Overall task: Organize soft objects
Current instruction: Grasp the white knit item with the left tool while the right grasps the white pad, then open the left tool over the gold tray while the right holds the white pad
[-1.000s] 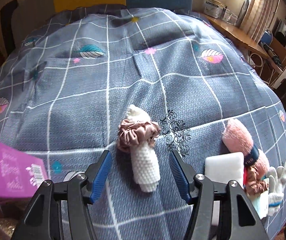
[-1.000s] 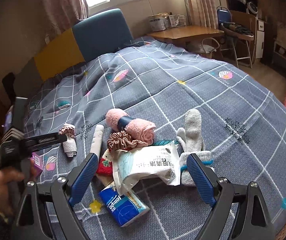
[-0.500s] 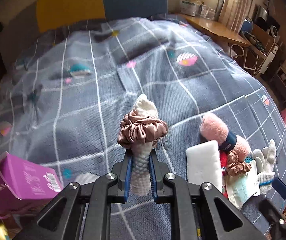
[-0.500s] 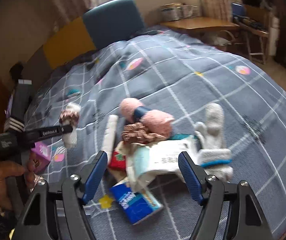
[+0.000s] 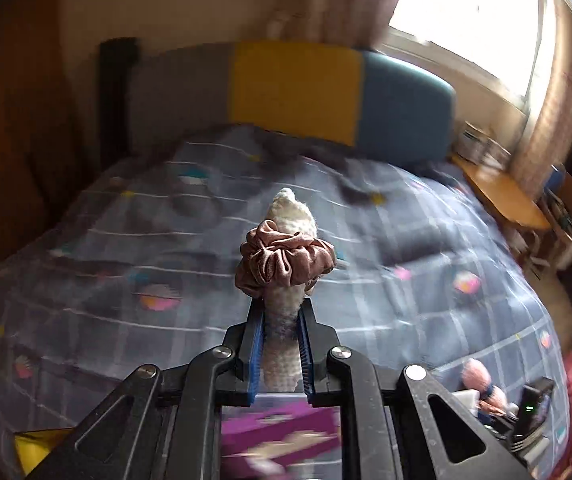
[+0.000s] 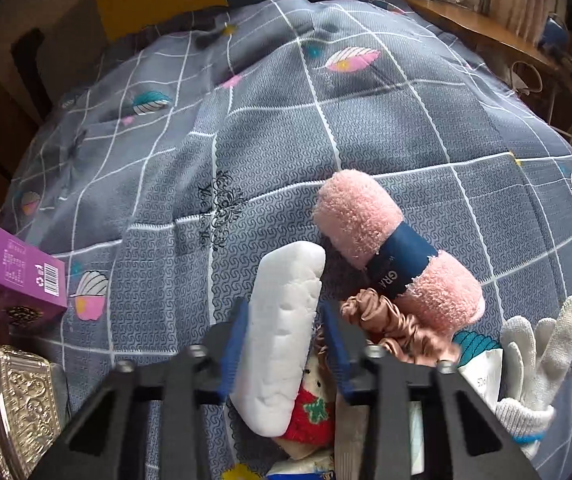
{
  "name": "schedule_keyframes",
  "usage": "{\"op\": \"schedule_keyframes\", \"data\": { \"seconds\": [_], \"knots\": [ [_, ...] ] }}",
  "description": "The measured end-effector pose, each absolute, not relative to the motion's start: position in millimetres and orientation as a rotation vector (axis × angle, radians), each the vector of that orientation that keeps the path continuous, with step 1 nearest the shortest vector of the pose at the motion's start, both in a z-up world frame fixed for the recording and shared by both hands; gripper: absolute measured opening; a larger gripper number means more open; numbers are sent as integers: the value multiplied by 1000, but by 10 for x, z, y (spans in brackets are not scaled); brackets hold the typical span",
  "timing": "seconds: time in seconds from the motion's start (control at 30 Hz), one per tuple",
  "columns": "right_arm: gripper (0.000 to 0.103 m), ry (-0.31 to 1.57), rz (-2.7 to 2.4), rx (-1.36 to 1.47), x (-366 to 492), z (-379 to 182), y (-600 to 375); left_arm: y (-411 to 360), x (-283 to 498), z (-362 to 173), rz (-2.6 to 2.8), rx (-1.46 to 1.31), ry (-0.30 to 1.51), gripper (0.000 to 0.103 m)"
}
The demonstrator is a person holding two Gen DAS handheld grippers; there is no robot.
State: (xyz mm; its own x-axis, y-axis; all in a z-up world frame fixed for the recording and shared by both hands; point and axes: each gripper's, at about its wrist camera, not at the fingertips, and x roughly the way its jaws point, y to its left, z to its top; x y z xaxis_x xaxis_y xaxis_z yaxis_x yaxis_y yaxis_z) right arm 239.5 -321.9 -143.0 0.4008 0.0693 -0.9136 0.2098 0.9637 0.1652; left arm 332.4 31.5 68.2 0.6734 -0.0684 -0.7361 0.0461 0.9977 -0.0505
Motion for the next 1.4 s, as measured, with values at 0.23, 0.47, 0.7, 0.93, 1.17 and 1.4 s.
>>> {"op": "schedule_keyframes", "data": {
  "seconds": [0.23, 0.47, 0.7, 0.93, 1.17, 1.4],
  "knots": [
    [23, 1170, -120, 218, 2490, -1395, -3118, 2096, 2751, 361, 221, -149, 833, 15],
    [21, 1119, -76, 205, 2558, -1178, -2953, 2917, 1710, -408, 289, -202, 920, 15],
    [21, 1073, 0, 221, 2459, -922, -2760, 3027, 911, -1006, 300, -241, 987, 16],
    [21, 1075, -51, 141, 2485, -774, -2618, 2915, 511, -1173, 300, -215, 983, 31],
    [21, 1011, -14, 78, 2752, -348, -2105, 2754, 202, -1098, 255, -194, 943, 40],
    [21, 882, 312, -4, 2534, 259, -899, 2635, -10, -931, 250, -191, 885, 40]
  ]
}}
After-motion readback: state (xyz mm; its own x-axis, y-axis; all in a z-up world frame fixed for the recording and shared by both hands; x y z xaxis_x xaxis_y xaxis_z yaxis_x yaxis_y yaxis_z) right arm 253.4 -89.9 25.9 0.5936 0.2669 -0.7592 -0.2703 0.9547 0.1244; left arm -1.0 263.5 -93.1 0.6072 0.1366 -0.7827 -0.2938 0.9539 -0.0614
